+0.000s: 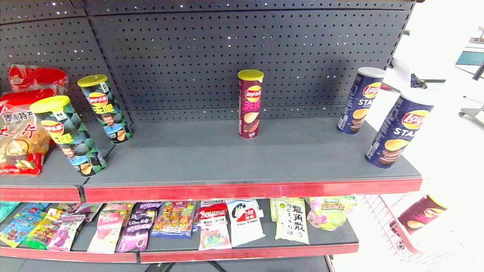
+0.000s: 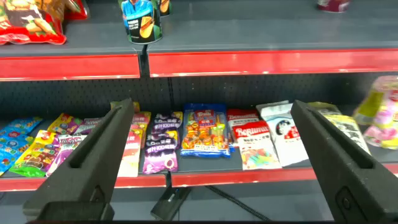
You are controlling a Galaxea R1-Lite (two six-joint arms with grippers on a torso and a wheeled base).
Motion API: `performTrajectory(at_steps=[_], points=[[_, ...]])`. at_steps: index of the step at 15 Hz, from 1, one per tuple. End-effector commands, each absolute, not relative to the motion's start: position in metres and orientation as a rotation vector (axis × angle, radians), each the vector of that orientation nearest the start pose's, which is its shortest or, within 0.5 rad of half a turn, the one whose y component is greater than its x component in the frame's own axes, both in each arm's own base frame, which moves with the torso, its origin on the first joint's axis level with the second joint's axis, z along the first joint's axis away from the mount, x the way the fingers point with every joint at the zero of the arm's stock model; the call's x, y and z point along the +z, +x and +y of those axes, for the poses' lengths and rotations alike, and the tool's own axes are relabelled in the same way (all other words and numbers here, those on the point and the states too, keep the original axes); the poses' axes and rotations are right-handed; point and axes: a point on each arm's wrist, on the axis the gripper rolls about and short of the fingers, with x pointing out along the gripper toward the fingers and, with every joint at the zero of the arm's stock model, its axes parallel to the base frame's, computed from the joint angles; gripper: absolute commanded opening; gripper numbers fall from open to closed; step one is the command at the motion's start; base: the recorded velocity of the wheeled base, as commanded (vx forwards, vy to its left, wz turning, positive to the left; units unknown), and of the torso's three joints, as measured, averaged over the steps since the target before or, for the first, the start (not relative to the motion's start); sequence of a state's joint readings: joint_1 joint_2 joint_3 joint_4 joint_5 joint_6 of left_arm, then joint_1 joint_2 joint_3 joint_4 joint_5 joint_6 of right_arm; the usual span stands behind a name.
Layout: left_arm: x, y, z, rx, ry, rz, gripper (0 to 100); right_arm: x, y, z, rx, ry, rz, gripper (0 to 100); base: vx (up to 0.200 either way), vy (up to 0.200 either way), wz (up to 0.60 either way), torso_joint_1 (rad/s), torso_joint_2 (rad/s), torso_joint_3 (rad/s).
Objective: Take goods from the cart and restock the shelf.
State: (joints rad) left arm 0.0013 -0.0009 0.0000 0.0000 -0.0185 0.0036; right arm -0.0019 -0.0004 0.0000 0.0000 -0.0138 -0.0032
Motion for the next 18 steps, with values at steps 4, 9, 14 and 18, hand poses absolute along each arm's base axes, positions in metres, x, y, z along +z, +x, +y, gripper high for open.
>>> performTrajectory(at_steps=[4,9,14,18], points=[[0.0755,-0.0228,-0.0004,-0.017,0.008,0.0,100,0.0755,-0.0228,-0.0001,-0.006,-0.006,0.0,100,0.0,-0.1,0.0,0.006,0.0,-0.001],[0.0755,-0.0228,-0.0004,-0.017,0.006,0.0,100,0.0755,-0.0228,0.0005,0.02,-0.005,0.0,100,0.0,-0.2,0.0,0.013,0.0,0.001],[0.0755,-0.0228,-0.0004,-0.017,0.003,0.0,100,0.0755,-0.0228,0.0005,0.02,-0.005,0.0,100,0.0,-0.2,0.0,0.003,0.0,0.0],[0.0755,-0.0228,-0.0004,-0.018,0.003,0.0,100,0.0755,-0.0228,0.0005,0.02,-0.005,0.0,100,0.0,-0.2,0.0,0.005,0.0,0.005]])
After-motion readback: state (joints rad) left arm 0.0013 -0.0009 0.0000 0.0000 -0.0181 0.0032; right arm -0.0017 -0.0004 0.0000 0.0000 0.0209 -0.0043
